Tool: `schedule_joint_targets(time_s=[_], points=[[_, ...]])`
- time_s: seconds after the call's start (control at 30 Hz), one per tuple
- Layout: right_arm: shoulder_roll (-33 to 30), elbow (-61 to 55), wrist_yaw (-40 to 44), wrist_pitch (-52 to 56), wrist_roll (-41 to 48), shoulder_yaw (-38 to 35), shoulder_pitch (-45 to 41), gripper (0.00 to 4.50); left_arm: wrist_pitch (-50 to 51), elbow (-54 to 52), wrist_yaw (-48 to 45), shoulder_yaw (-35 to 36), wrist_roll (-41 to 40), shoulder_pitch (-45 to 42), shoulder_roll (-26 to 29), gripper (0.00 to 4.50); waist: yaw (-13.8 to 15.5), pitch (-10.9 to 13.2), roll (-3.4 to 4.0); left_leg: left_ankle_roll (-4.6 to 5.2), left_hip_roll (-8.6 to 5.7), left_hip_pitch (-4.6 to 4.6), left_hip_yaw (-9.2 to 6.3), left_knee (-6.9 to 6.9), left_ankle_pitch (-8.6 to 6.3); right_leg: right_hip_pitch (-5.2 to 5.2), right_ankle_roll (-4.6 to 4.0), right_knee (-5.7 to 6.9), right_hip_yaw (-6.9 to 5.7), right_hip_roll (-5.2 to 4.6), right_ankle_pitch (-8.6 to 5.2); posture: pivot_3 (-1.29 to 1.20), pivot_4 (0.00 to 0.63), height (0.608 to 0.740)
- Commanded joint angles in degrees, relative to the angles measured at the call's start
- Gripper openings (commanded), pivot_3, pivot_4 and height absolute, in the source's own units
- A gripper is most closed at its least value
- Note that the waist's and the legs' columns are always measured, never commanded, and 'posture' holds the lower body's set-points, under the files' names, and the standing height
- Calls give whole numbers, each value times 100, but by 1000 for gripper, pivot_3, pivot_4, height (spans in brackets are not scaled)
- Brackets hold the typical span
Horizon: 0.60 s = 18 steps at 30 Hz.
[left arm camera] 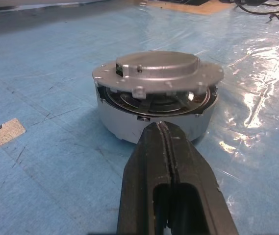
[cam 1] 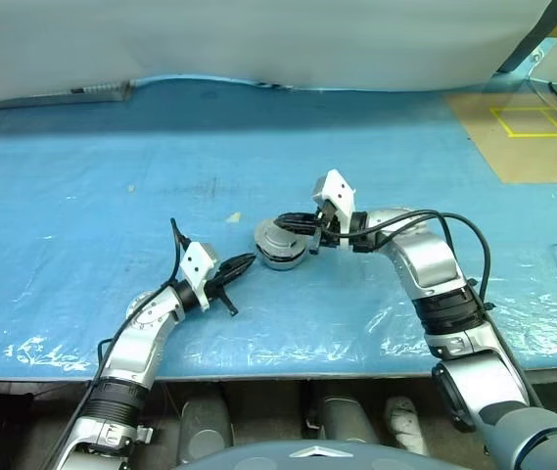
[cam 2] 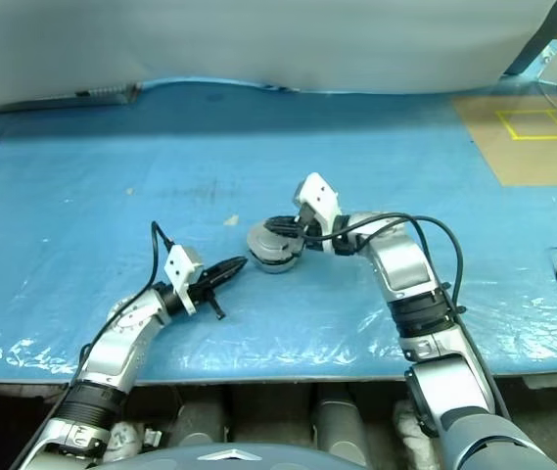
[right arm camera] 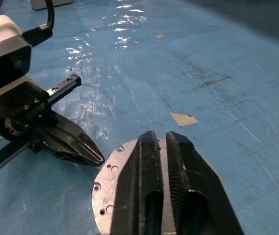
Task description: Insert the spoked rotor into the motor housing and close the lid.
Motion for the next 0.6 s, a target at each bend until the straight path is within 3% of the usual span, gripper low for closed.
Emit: schedule_joint_targets(time_s=[0.03,0.3,0.33,0.6], points=[[39,-514,-455,267,59,-79,229,1383,-106,-163,13,-13,-14,21,-20,0,4,0,0,0,0,0,0,0,0,0,0,0,1,0,0,0,150,740],[502,-607,-1442,356,-24,35,497,4272,-93,-149,9,0,-12,7,-18,0,-15,0,0,-2,0,3,0,-2,0,-2,2,-1,2,0,0,0,150,740],[543,-604,-1505,363,-14,49,509,4463,-93,-146,6,5,-12,6,-12,0,-13,0,0,-2,-1,2,0,-3,0,-2,2,-1,2,0,-1,0,150,740],[713,-475,-1690,357,52,213,638,4463,-75,-175,3,21,-21,29,14,0,-12,0,0,-3,-3,2,0,-10,0,-1,3,-6,3,0,0,0,150,740]])
